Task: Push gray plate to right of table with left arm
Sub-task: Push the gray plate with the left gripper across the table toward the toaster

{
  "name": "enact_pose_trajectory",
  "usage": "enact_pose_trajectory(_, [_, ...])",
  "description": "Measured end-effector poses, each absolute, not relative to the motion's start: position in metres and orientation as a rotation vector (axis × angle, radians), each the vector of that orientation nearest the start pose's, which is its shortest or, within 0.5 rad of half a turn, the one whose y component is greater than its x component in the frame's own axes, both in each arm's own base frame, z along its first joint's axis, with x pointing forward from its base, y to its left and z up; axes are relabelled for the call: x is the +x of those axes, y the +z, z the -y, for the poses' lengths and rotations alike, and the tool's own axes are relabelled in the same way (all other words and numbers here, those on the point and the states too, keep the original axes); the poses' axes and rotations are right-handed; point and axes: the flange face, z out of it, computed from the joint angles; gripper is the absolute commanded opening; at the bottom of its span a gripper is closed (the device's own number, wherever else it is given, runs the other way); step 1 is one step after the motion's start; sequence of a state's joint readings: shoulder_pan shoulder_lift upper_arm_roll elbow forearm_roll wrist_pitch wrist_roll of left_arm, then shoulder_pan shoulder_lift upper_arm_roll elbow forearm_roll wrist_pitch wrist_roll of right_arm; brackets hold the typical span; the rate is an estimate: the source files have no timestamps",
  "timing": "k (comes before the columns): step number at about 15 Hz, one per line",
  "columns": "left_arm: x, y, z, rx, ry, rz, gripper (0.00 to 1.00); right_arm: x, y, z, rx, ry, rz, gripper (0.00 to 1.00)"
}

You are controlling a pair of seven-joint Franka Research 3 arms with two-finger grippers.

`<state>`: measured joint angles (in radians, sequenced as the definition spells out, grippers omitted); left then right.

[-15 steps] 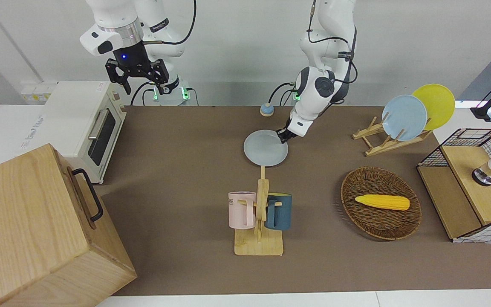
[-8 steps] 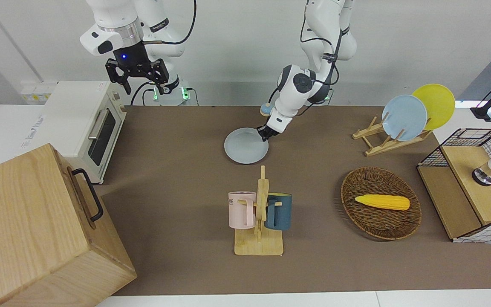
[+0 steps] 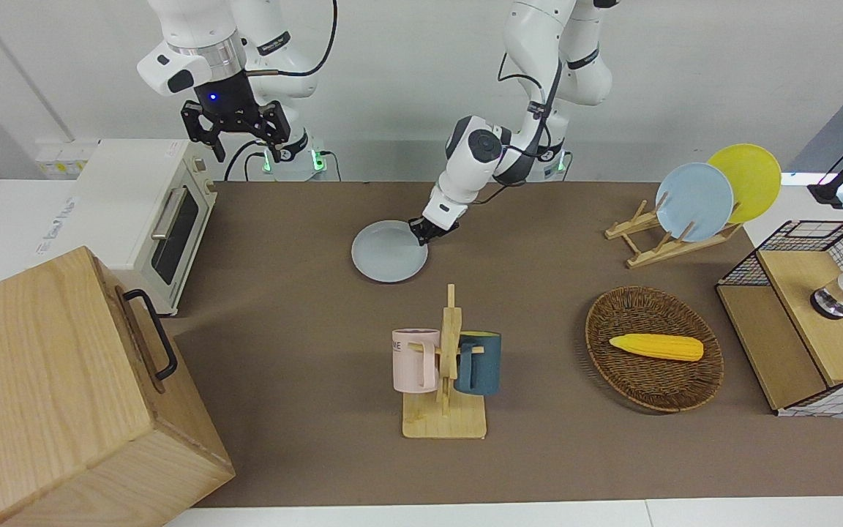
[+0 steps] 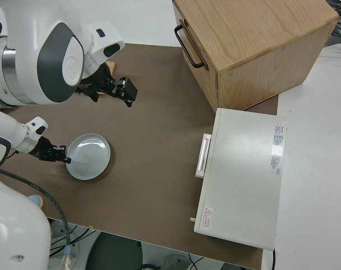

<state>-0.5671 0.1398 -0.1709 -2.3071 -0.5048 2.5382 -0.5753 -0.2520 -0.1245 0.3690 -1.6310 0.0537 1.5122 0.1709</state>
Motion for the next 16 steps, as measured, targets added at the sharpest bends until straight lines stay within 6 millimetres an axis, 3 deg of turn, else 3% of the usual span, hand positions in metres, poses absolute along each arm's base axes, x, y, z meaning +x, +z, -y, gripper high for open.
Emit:
enact_pose_trajectory(4, [0.397, 0.295, 0.385, -3.451, 0.224, 0.392, 0.0, 0.506, 0.653, -0.079, -3.132, 0.006, -0.084, 0.996])
enact_pose_trajectory(5, [0.396, 0.293, 0.393, -3.46, 0.224, 0.398, 0.07, 0.506, 0.653, -0.079, -3.132, 0.006, -0.084, 0.996])
enact_pose_trajectory(6, [0.395, 0.289, 0.4, -3.467, 0.219, 0.399, 0.18, 0.506, 0.653, -0.079, -3.132, 0.006, -0.084, 0.996])
enact_pose_trajectory(9, [0.395, 0.287, 0.408, -3.477, 0.204, 0.4, 0.69, 0.506, 0.653, -0.079, -3.132, 0.006, -0.084, 0.996])
enact_pose_trajectory(11, [0.396, 0.287, 0.409, -3.479, 0.205, 0.406, 0.96, 0.506, 0.653, -0.079, -3.132, 0.006, -0.084, 0.996])
enact_pose_trajectory(16, [0.399, 0.293, 0.412, -3.483, 0.233, 0.523, 0.99, 0.506, 0.653, -0.079, -3.132, 0.006, -0.084, 0.996])
